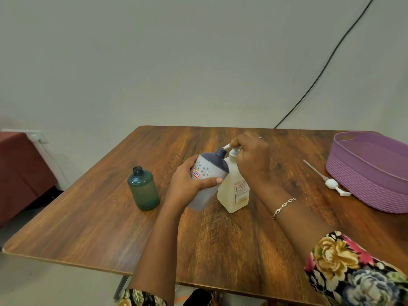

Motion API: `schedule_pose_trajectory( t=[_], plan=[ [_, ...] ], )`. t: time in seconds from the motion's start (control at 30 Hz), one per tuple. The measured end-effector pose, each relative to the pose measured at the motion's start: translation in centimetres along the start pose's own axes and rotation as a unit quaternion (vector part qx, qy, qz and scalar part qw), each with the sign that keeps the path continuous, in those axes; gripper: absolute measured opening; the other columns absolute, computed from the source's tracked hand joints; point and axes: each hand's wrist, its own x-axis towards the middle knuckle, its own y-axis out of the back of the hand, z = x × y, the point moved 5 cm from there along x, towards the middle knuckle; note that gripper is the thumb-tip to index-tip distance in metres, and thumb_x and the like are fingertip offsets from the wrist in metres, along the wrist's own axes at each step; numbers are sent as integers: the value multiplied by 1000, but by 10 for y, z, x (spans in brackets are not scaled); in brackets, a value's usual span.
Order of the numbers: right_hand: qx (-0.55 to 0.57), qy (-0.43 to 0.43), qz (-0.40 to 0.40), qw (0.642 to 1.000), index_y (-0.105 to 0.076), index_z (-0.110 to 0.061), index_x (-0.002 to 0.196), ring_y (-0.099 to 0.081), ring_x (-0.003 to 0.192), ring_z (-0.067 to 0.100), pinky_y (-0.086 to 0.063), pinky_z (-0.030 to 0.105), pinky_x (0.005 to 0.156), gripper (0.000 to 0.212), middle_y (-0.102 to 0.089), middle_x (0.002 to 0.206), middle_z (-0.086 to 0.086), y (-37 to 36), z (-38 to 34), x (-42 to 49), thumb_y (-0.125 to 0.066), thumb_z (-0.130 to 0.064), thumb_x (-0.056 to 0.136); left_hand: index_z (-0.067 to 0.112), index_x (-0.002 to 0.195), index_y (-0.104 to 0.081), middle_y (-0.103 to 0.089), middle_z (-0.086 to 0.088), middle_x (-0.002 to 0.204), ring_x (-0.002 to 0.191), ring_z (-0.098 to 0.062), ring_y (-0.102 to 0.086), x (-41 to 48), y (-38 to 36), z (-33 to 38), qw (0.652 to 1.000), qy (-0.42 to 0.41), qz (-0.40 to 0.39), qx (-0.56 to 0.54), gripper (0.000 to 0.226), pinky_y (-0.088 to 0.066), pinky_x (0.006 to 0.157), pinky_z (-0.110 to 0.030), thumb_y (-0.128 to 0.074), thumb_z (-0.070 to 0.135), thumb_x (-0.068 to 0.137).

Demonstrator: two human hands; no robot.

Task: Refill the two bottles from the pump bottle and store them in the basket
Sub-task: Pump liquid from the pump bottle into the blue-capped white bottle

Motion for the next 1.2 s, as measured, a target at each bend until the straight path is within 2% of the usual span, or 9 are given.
schedule_pose_trajectory(
  t=[0.13, 0.2, 0.3, 0.43, 0.53, 0.77, 0.87, 0.93, 1.2],
  plan=[
    [25, -30, 2, 999, -66, -1, 66, -58, 62, 25, -44, 27, 58, 23, -64, 67, 10, 4, -1, 2, -44, 3, 69, 27, 119, -50, -58, 6, 106, 97, -17, -56, 3, 1, 0, 1000, -5, 1, -2, 67, -51, 80, -34, -84, 36, 61],
    [36, -44, 7, 998, -67, -2, 65, -59, 63, 26, -46, 31, 58, 23, -65, 66, 10, 6, -1, 6, -44, 3, 69, 30, 117, -50, -59, 9, 105, 95, -14, -57, 3, 2, 2, 1000, -8, 4, -10, 70, -51, 79, -33, -82, 42, 56],
    [15, -19, 19, 1000, -65, -2, 63, -58, 58, 24, -46, 31, 54, 21, -63, 63, 9, 6, -4, 5, -47, 8, 68, 25, 122, -50, -59, 5, 108, 94, -14, -57, 3, 2, 3, 1000, -10, 3, -10, 75, -52, 77, -31, -82, 42, 57],
    [9, -1, 19, 1000, -62, -2, 60, -55, 56, 25, -47, 33, 48, 27, -60, 61, 10, 1, -1, 0, -37, 2, 70, 26, 120, -48, -56, 6, 107, 93, -12, -55, 4, 2, 0, 1000, -14, -2, 3, 62, -48, 73, -25, -80, 30, 67],
    [22, 1, 22, 1000, -63, -1, 62, -56, 57, 25, -46, 31, 52, 31, -61, 62, 10, 3, -3, -2, -35, -6, 72, 28, 119, -48, -57, 4, 109, 95, -14, -55, 3, 2, -2, 1000, -12, -4, 4, 69, -50, 77, -30, -82, 40, 60],
    [31, -22, 16, 999, -64, -1, 62, -57, 59, 24, -46, 31, 55, 28, -62, 62, 9, 3, -3, 8, -38, -5, 73, 27, 118, -49, -58, 3, 110, 98, -18, -56, 5, 4, -1, 1000, -12, -2, -10, 61, -51, 81, -35, -81, 30, 66],
    [12, -4, 32, 999, -64, -1, 62, -56, 59, 24, -44, 29, 54, 30, -61, 62, 9, 1, -5, 0, -36, -5, 73, 28, 120, -49, -58, 5, 111, 97, -15, -56, 6, 3, -2, 1000, -8, -8, -10, 78, -51, 80, -34, -82, 47, 52],
    [2, 3, 29, 1000, -62, -1, 60, -56, 58, 25, -44, 30, 51, 29, -60, 61, 9, 0, -4, -2, -36, -4, 71, 33, 116, -49, -58, 9, 107, 96, -12, -56, 4, 1, -2, 1000, -6, -6, -20, 76, -50, 78, -30, -76, 51, 46],
    [40, -68, -31, 996, -66, -1, 68, -58, 66, 21, -46, 28, 59, 26, -63, 70, 8, 7, -5, 10, -41, -4, 76, 22, 127, -49, -57, 4, 114, 100, -17, -56, 8, 2, 5, 1000, -9, -3, -17, 77, -51, 83, -35, -83, 40, 60]
  ],
)
